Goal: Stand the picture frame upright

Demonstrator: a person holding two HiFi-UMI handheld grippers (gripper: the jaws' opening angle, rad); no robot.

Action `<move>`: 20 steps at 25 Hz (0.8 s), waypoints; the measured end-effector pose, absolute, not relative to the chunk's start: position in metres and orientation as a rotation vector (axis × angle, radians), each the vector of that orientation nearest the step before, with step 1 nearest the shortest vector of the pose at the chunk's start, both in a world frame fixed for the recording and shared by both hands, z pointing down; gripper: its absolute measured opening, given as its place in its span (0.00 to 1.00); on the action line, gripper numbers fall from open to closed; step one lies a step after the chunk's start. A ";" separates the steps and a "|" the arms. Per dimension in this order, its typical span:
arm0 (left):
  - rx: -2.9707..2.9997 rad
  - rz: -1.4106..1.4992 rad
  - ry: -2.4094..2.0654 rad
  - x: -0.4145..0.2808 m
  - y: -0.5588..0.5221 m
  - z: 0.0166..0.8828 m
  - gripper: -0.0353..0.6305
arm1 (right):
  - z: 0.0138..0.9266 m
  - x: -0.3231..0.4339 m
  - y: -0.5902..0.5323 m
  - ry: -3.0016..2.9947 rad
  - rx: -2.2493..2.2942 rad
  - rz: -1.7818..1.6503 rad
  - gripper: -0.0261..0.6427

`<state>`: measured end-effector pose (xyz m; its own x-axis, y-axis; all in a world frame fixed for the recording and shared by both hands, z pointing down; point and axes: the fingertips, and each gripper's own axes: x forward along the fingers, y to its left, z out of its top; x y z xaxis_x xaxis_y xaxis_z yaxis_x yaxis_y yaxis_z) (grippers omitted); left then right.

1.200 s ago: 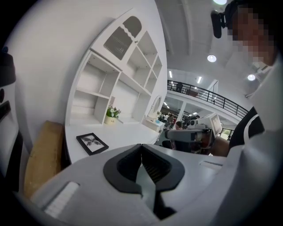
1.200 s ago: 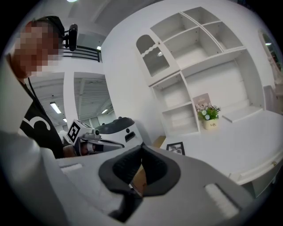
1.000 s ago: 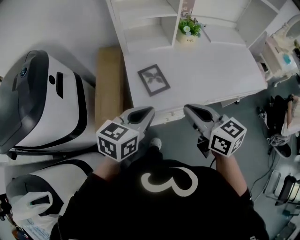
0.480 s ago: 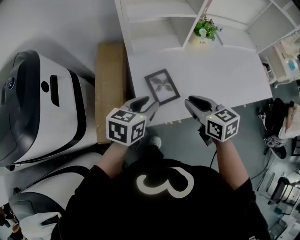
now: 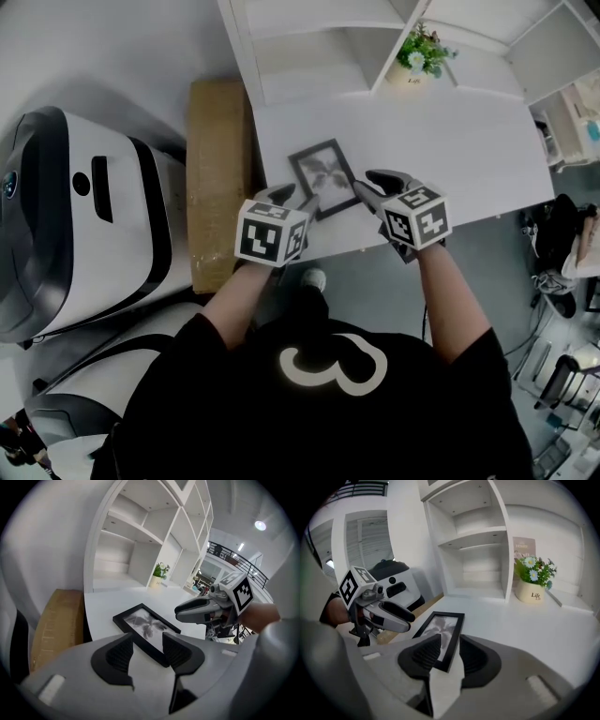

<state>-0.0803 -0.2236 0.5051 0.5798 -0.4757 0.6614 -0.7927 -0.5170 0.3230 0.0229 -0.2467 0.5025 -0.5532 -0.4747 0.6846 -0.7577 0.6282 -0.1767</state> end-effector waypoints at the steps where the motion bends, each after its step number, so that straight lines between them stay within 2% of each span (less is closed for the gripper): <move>1: 2.193 0.686 -1.004 -0.079 -0.227 0.508 0.32 | 0.508 0.021 -0.250 -2.241 0.943 0.611 0.23; 13: 2.123 0.787 -1.019 -0.077 -0.243 0.535 0.32 | 0.538 0.016 -0.263 -2.190 0.839 0.650 0.23; 20: 2.115 0.826 -1.051 -0.079 -0.244 0.537 0.29 | 0.539 0.012 -0.261 -2.195 0.811 0.707 0.18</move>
<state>-0.0792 -0.2445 0.5370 0.4857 -0.4427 0.7537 -0.8370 -0.4843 0.2548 0.0122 -0.2609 0.5385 -0.5720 -0.3404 0.7462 -0.7119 0.6580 -0.2456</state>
